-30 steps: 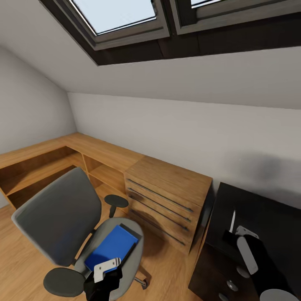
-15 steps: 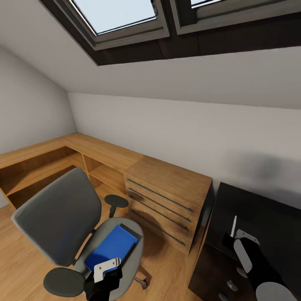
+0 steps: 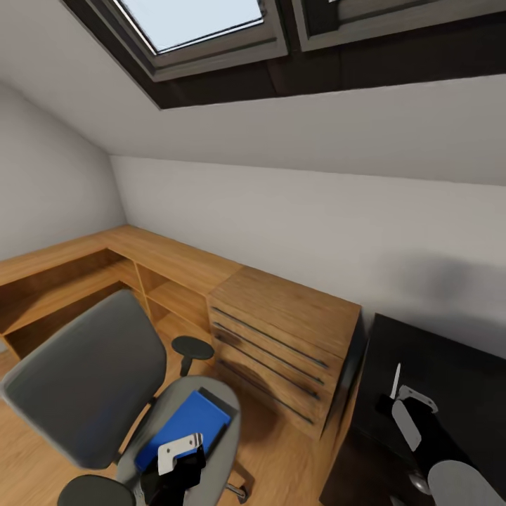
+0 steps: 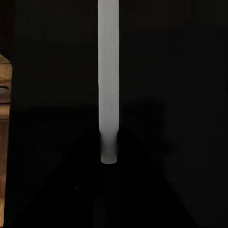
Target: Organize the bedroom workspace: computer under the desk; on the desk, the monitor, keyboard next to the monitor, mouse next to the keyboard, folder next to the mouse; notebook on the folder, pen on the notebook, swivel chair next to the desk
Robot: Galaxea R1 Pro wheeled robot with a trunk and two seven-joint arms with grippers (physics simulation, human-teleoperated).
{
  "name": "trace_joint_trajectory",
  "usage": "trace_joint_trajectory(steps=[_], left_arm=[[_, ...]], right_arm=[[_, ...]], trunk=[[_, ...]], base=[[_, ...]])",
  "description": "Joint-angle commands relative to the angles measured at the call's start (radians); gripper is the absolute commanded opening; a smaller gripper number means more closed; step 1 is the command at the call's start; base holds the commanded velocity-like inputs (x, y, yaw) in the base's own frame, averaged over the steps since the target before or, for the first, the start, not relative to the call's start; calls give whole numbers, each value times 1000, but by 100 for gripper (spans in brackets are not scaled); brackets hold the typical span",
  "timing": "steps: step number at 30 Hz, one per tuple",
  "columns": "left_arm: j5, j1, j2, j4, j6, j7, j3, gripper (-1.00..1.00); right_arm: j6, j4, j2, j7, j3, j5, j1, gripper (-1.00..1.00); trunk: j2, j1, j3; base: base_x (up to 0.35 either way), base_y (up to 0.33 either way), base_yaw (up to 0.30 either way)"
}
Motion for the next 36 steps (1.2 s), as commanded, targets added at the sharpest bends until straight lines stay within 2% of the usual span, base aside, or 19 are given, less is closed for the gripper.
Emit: trace_joint_trajectory(steps=[1,5,8,13,20,36], left_arm=[[3,-1,1,-2,5,6,-2,100],[3,-1,1,-2,5,6,-2,100],[3,-1,1,-2,5,6,-2,100],[3,-1,1,-2,5,6,-2,100],[3,-1,1,-2,5,6,-2,100],[3,-1,1,-3,5,6,-2,100]], right_arm=[[-3,8,0,-4,0,-12,-2,-100],[-41,64,-1,-4,1,-9,-25,-100],[-88,165,-5,-4,1,21,-74,-100],[-139,288,-21,-4,-1,69,-123,-100],[-144,329,-25,-5,-2,81,-138,-100],[-114,335,-25,-7,-3,82,-140,-100]], trunk=[[-1,1,-1],[-1,1,-1],[-1,1,-1],[-1,1,-1],[-1,1,-1],[-1,1,-1]], base=[[305,0,0],[204,0,0],[62,0,0],[19,0,0],[3,0,0],[0,0,0]])
